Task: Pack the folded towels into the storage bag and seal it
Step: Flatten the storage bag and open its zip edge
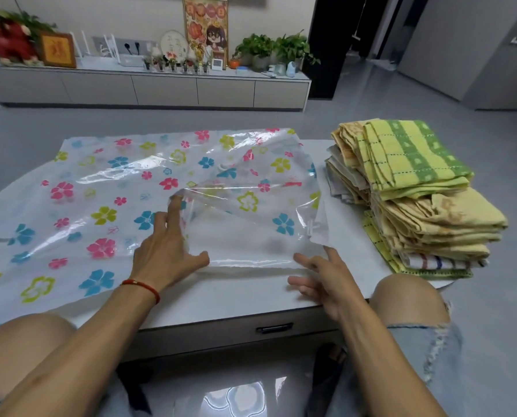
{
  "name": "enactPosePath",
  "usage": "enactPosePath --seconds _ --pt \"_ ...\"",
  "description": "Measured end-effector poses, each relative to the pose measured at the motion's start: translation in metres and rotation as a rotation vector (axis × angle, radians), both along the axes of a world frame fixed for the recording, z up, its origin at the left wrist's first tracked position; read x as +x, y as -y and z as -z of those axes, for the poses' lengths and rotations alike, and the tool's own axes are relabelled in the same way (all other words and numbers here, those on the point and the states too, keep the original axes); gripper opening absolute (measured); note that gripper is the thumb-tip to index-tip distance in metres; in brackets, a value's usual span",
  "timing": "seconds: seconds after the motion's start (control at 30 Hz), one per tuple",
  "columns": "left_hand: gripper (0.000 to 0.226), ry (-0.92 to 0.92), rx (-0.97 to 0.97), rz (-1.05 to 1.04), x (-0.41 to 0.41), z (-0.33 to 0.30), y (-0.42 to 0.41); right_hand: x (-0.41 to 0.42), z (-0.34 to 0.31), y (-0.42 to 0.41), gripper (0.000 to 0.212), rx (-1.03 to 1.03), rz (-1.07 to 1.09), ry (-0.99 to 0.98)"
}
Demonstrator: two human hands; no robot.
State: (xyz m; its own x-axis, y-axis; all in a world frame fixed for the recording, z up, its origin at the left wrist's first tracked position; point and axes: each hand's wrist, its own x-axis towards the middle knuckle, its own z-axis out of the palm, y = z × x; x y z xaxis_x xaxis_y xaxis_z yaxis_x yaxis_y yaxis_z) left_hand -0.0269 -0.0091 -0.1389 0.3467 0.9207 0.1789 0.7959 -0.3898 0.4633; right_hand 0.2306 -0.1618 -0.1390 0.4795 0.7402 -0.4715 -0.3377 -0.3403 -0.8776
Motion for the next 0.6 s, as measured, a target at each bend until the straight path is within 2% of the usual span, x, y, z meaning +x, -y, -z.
enactPosePath --seconds 0.07,0.1,0.17,0.2,0.23,0.27,0.33,0.4,0.5,0.6 --pt "0.131 -0.029 0.008 0.034 0.0 0.002 0.004 -0.005 0.0 -0.002 0.052 -0.027 -0.019 0.194" --pt "0.131 -0.05 0.012 0.049 0.0 0.003 0.006 -0.009 0.0 -0.003 0.05 -0.051 -0.054 0.389" --pt "0.128 -0.082 0.024 0.086 0.0 0.004 0.01 -0.029 0.002 -0.003 0.043 -0.043 -0.169 0.968" --pt "0.123 -0.09 0.032 0.112 -0.001 0.004 0.012 -0.045 0.004 -0.003 0.041 0.046 -0.252 1.256" --pt "0.116 -0.091 0.037 0.145 -0.002 0.003 0.014 -0.063 0.007 -0.006 0.041 0.15 -0.348 1.472" --pt "0.108 -0.076 0.036 0.184 -0.003 0.001 0.016 -0.081 0.011 -0.013 0.044 0.227 -0.444 1.603" --pt "0.089 0.007 0.021 0.257 -0.006 -0.005 0.017 -0.112 0.016 -0.03 0.048 0.246 -0.641 1.667" --pt "0.07 0.061 0.023 0.304 -0.009 -0.009 0.016 -0.127 0.022 -0.045 0.041 0.189 -0.759 1.613" --pt "0.039 0.038 0.105 0.323 -0.017 -0.017 0.009 -0.129 0.034 -0.05 0.039 0.184 -0.77 1.498" --pt "0.029 0.238 0.142 0.15 -0.018 -0.034 -0.01 -0.13 0.049 -0.042 0.03 0.208 -0.728 1.499"
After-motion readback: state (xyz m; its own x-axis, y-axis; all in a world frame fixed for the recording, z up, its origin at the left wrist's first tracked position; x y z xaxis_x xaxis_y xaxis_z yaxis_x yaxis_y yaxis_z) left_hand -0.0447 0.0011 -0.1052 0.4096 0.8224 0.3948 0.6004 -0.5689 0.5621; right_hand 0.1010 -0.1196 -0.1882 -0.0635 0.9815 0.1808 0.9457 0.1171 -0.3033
